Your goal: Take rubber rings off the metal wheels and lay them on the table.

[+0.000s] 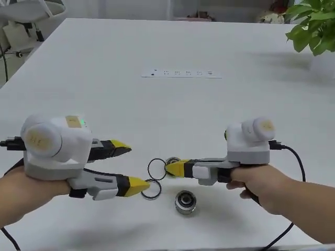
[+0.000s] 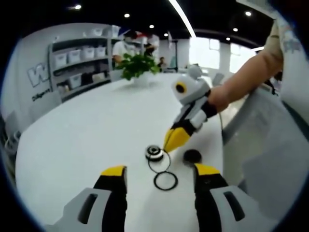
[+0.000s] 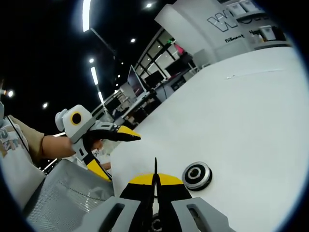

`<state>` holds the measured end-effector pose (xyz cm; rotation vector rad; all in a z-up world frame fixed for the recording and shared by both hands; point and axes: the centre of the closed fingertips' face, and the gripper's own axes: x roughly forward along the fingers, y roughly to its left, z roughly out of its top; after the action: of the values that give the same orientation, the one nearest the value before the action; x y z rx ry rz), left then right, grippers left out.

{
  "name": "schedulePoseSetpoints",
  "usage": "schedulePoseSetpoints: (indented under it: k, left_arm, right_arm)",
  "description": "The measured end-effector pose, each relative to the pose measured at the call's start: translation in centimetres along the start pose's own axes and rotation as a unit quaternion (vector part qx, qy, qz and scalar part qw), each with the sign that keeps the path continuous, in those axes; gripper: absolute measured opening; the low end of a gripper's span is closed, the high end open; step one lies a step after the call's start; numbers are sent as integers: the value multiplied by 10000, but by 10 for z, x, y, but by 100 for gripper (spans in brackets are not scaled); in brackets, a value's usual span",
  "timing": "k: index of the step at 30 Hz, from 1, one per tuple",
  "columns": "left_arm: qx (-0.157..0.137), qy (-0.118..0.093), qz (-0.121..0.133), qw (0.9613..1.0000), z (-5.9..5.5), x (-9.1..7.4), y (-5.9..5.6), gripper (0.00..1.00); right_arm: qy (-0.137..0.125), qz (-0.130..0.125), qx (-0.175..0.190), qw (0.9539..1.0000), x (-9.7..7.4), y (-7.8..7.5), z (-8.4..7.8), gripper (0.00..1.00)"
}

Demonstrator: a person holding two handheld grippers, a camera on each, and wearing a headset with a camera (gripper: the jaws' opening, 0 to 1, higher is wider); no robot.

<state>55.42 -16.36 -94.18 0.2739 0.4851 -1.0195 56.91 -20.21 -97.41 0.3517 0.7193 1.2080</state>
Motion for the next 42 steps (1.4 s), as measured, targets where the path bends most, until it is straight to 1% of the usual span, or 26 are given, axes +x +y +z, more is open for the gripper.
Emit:
schedulePoseSetpoints:
  k: [7,10,16,18,23,26,36,42]
  left_arm:
    - [-50,-11,18,10000,-5,-6,-2,58]
    - [-9,30,13,10000,-8,-8,-2,60]
    - [-71,12,38,10000,-10,-12,-2,60]
    - [-97,13,43,9999,-12,-13,-2,60]
    - [-139,36,31,9999,-16,-13,-3,60]
    - [-150,47,27,9999,-17,-13,-3,60]
    - [-190,100,13,9998,-21,-14,-3,60]
    - [-200,90,4,9998,-20,-13,-5,59]
  right_arm:
    - [194,119,27,9997,6,8,-8,0]
    - [286,157,68,9994,9,9,-12,0]
    - [470,211,156,9986,13,11,-20,0]
    - [551,195,172,9981,15,10,-24,0]
    - [634,168,181,9977,17,9,-27,0]
    - [694,90,179,9974,18,5,-29,0]
    - [733,-78,179,9971,19,-4,-31,0]
    - [799,-199,135,9965,20,-9,-32,0]
